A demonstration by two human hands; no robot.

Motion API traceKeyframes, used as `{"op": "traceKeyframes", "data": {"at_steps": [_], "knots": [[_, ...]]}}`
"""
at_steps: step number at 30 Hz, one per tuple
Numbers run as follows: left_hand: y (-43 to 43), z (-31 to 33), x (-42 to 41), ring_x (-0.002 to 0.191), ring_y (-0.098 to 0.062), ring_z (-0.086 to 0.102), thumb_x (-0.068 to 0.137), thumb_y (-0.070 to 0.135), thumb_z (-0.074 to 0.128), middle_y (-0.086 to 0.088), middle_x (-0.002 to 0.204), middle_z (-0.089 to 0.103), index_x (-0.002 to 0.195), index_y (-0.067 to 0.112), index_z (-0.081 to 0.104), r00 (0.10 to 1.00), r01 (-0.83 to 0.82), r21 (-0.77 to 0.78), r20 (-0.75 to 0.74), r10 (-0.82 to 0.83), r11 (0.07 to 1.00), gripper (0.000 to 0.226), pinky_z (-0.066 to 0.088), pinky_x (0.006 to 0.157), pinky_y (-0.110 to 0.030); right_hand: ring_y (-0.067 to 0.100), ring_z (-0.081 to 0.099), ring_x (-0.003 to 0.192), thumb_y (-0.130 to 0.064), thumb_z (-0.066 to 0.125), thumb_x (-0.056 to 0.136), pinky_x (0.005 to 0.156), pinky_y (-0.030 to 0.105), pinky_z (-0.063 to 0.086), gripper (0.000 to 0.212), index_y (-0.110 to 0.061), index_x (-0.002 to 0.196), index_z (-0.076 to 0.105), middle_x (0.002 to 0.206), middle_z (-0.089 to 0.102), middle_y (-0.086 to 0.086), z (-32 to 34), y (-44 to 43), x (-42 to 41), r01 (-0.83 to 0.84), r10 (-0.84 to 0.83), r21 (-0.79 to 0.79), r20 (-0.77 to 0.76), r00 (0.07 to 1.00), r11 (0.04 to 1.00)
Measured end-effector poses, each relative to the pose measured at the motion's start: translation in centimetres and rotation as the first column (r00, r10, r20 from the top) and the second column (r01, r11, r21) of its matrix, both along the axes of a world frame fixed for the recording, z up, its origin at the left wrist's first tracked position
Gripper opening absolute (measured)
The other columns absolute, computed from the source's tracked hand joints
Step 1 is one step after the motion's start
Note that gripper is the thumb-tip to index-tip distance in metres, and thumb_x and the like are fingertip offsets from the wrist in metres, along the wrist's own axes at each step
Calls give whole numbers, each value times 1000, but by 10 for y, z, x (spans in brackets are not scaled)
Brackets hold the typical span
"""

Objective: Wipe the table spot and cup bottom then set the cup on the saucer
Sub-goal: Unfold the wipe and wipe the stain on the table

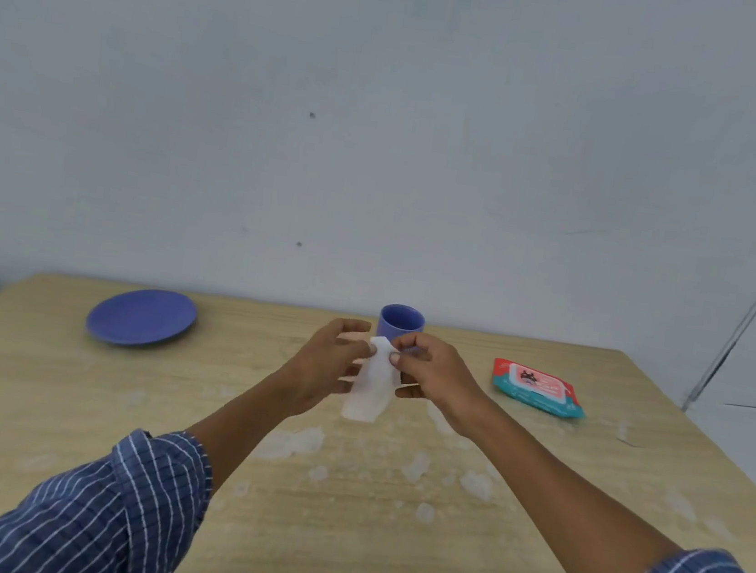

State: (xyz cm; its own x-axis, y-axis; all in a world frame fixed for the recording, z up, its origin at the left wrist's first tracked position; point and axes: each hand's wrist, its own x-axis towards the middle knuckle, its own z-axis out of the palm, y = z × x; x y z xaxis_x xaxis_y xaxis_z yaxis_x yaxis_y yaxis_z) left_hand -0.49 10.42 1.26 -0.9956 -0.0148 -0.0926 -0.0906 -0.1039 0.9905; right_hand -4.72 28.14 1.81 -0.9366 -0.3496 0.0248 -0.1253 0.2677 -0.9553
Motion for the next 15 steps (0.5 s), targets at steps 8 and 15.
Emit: {"op": "traceKeyframes", "data": {"at_steps": [8, 15], "knots": [[-24, -12, 9, 89, -24, 70, 91, 16, 67, -16, 109, 72, 113, 1, 67, 998, 66, -66, 21, -64, 996, 27, 59, 86, -40, 22, 70, 79, -8, 62, 90, 61, 29, 57, 17, -13, 105, 67, 108, 68, 14, -3, -18, -2, 72, -65, -124, 59, 996, 990], [-26, -15, 6, 84, -24, 66, 89, 11, 67, -13, 100, 68, 110, 4, 65, 996, 68, -42, 58, -65, 997, 22, 58, 75, -35, 18, 63, 79, -6, 65, 91, 62, 26, 56, 16, -11, 106, 67, 107, 67, 17, -13, -8, -8, 87, -83, -106, 43, 996, 991]]}}
